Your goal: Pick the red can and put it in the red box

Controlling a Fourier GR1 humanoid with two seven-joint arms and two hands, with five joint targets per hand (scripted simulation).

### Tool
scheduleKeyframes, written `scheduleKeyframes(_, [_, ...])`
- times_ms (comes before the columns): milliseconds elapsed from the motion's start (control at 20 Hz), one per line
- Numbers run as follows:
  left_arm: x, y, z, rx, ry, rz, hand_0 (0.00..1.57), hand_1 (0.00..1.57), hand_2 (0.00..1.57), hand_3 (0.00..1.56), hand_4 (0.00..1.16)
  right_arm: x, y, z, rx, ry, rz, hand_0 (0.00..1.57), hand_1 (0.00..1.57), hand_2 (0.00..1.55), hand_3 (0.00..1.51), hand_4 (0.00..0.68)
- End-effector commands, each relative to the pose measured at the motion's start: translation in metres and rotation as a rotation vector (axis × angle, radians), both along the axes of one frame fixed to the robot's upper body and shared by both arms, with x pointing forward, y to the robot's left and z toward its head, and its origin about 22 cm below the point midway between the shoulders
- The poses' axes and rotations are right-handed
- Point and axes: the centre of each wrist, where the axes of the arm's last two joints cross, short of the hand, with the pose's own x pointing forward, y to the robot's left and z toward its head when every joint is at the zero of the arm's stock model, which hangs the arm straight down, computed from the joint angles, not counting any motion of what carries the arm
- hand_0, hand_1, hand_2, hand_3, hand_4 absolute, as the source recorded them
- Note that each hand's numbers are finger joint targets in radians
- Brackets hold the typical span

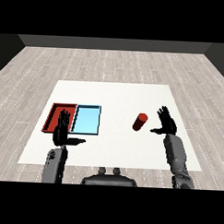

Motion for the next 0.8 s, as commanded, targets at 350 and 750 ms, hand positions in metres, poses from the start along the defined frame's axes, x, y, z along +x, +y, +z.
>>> scheduleKeyframes(350, [0.005, -0.015, -0.006, 0.011, -0.003, -0.024, 0.0, 0.0, 0.0, 0.0, 0.0, -0.005, 0.044, -0.036, 0.075, 0.032, 0.009, 0.0, 0.0, 0.0, 0.0, 0.0])
scheduleKeyframes(750, [0.002, -0.015, 0.008, -0.01, 0.006, -0.024, 0.0, 0.0, 0.0, 0.0, 0.0, 0.009, 0.041, -0.03, 0.092, 0.046, 0.031, 0.0, 0.0, 0.0, 0.0, 0.0])
